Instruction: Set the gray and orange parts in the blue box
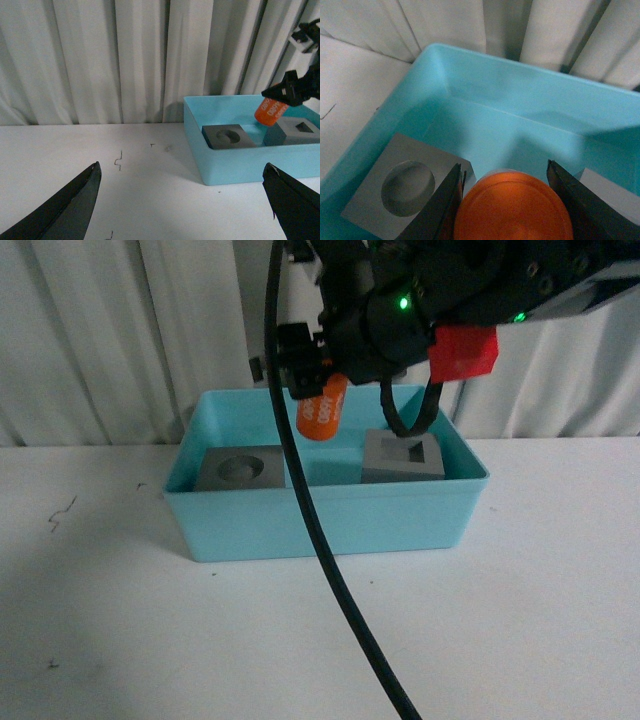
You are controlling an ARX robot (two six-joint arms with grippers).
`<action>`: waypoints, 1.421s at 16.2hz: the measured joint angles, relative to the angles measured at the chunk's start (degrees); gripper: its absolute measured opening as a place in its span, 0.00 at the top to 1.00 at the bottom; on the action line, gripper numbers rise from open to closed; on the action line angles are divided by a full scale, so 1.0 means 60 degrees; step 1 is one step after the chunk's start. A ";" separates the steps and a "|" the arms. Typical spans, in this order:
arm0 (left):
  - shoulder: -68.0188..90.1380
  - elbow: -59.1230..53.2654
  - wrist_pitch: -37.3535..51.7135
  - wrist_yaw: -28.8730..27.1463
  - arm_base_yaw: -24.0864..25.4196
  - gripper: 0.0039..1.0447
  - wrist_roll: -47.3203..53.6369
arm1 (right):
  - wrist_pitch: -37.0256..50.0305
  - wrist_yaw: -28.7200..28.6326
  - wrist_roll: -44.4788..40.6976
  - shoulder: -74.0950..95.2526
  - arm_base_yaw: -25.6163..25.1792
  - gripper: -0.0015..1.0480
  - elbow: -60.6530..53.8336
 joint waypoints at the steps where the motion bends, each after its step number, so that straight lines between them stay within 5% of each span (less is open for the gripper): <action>1: 0.0000 0.0000 0.0000 -0.0004 0.0000 0.06 0.0000 | -0.0025 0.0036 0.0095 0.0106 0.0000 0.55 -0.0044; 19: 0.0000 0.0000 0.0004 -0.0004 0.0000 0.06 0.0000 | -0.0182 0.0688 0.0812 0.1100 0.0000 0.55 -0.0007; 23: 0.0000 0.0000 0.0004 0.0000 0.0000 0.06 0.0000 | 0.0463 0.0823 0.1078 0.1005 -0.0004 0.14 -0.0342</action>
